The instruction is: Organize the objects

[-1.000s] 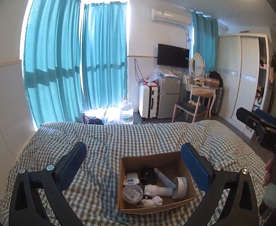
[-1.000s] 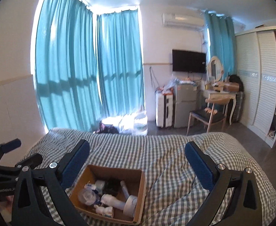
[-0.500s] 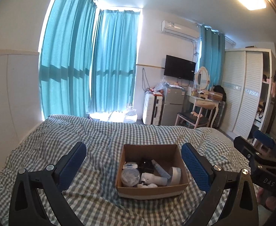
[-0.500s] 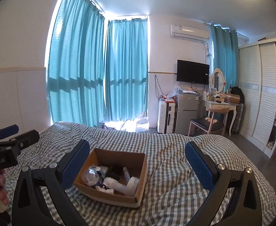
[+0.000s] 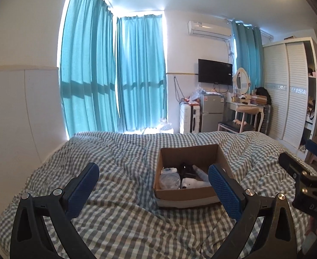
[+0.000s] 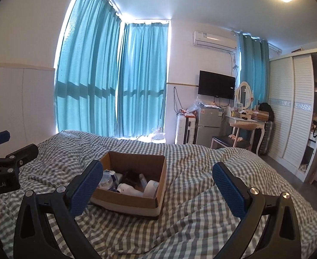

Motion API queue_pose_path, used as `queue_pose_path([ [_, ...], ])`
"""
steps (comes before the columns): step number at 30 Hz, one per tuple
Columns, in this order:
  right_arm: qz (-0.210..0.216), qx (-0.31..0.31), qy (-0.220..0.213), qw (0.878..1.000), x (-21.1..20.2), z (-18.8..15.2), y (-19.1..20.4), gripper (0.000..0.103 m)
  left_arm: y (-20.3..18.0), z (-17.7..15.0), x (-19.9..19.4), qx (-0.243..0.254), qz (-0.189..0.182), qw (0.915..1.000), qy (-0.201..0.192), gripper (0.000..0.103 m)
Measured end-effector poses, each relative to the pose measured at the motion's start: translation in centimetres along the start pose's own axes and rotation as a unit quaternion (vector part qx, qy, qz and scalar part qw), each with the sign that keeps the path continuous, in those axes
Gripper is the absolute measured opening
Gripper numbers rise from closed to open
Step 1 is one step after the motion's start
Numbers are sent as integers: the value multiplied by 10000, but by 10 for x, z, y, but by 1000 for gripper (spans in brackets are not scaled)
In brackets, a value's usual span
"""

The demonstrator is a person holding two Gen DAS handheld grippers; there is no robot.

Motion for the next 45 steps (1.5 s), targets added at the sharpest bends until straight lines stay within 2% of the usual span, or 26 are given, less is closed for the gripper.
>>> queue_pose_path([
  [5, -14, 78, 64, 9999, 0, -9, -2, 102, 6, -9, -2, -172, -54, 9998, 39, 103],
  [12, -76, 175, 154, 9997, 3, -12, -6, 102, 3, -19, -2, 11, -49, 9999, 112, 103],
  [45, 66, 157, 301, 9994, 3, -17, 8, 102, 7, -22, 0, 1, -71, 9997, 215, 103],
])
Point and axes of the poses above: each gripper's, at about its wrist camera, not at the fingertips, and x roughly the way its jaws point, y to its left, z to its top, the point moved 8 cm from there along x, roughly the way its jaws point, and after that the axes turned 10 degrees about -x, right-handed, at the moved point
